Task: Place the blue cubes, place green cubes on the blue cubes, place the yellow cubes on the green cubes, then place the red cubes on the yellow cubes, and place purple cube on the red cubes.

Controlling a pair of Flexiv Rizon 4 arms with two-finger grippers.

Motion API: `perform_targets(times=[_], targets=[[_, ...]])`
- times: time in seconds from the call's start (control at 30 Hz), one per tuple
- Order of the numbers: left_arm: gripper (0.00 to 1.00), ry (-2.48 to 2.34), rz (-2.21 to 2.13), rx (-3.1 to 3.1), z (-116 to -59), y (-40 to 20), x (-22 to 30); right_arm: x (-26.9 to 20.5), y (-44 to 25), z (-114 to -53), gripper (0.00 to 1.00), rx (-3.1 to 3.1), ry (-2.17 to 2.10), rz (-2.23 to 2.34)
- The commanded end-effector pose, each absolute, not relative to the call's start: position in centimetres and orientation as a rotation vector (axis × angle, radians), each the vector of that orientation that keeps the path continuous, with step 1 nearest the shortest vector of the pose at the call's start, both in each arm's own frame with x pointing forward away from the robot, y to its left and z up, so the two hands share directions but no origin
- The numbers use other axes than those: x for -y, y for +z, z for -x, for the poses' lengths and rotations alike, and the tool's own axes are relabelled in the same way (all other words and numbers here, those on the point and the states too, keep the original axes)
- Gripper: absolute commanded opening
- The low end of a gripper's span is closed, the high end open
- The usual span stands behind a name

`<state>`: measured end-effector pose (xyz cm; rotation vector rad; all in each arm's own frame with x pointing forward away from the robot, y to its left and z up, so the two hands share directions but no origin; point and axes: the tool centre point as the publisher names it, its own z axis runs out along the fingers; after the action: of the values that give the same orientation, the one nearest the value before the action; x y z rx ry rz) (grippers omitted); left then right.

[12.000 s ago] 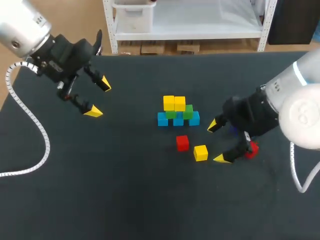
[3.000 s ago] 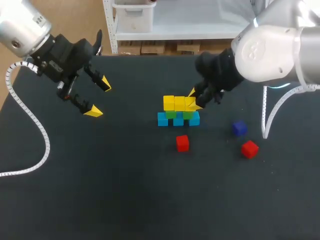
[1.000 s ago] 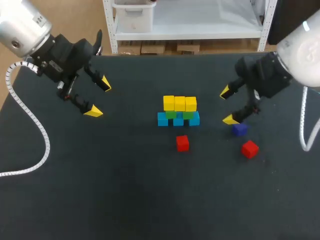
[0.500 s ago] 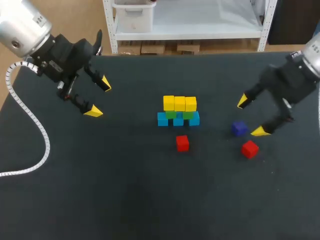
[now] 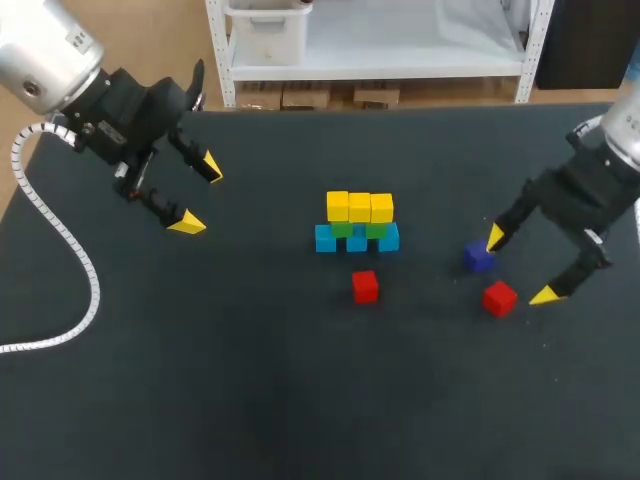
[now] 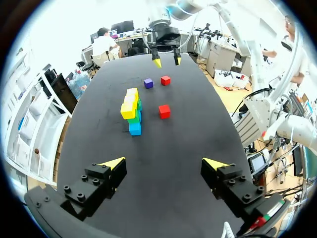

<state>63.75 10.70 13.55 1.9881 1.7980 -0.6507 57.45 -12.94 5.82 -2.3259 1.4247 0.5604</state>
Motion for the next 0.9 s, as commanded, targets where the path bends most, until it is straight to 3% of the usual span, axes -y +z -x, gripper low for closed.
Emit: perform_targets(times=[0.03,0.43,0.9], targets=[[1.00,-0.653,-1.992,-1.796,-63.9,13.5,-10.7,13.3,5.3,-57.2,0.95,-1.414,0.553,2.323],[1.00,-0.653,-1.992,-1.796,-63.9,13.5,-10.7,14.3,4.6,-56.9,1.00,-1.384,0.525,2.345],[1.00,-0.653,-1.992,-1.796,-63.9,13.5,-10.7,14.5,2.6,-57.9,0.96,-1.360,0.544,2.363]])
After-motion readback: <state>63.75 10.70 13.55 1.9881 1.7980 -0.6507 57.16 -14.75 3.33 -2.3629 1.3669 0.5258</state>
